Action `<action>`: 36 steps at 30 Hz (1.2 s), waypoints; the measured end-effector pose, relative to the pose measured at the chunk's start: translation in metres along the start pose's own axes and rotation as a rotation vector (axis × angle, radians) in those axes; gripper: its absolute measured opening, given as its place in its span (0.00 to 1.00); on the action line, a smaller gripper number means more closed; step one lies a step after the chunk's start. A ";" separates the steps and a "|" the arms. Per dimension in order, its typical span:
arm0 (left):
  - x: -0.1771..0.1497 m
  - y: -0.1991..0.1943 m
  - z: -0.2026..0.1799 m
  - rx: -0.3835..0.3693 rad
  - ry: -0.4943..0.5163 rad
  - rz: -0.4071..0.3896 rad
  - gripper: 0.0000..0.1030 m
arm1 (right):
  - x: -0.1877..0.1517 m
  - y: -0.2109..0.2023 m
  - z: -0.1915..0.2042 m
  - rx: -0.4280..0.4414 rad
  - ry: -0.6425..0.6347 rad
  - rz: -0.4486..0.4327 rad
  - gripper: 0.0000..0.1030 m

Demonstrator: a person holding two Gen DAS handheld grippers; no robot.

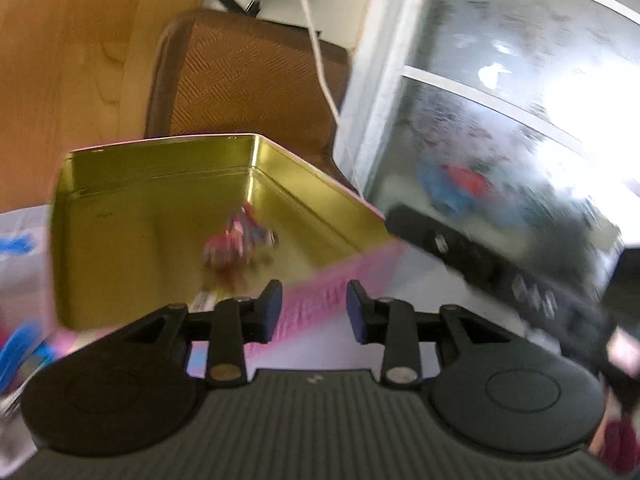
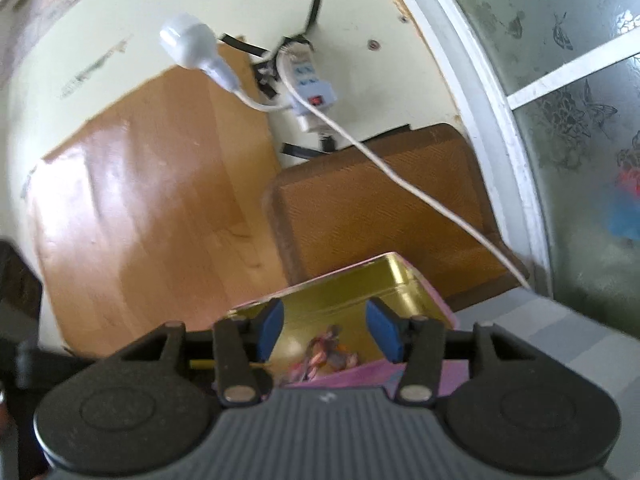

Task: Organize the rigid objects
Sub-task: 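Carry the red figurine with the right gripper into the pink tin and release, then move the right gripper to the white clothespin and grasp it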

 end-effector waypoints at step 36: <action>-0.126 -0.274 0.233 0.397 -0.509 -0.244 0.46 | -0.210 0.013 0.372 0.558 -0.655 0.469 0.18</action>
Point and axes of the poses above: each gripper's, at about its wrist camera, not at the fingertips, and y roughly the way its jaws point, z to its left, x to its top, the point moved 10 cm from there along y, roughly the way its jaws point, and after that the axes turned 3 degrees about -x, right-handed, at the moved point
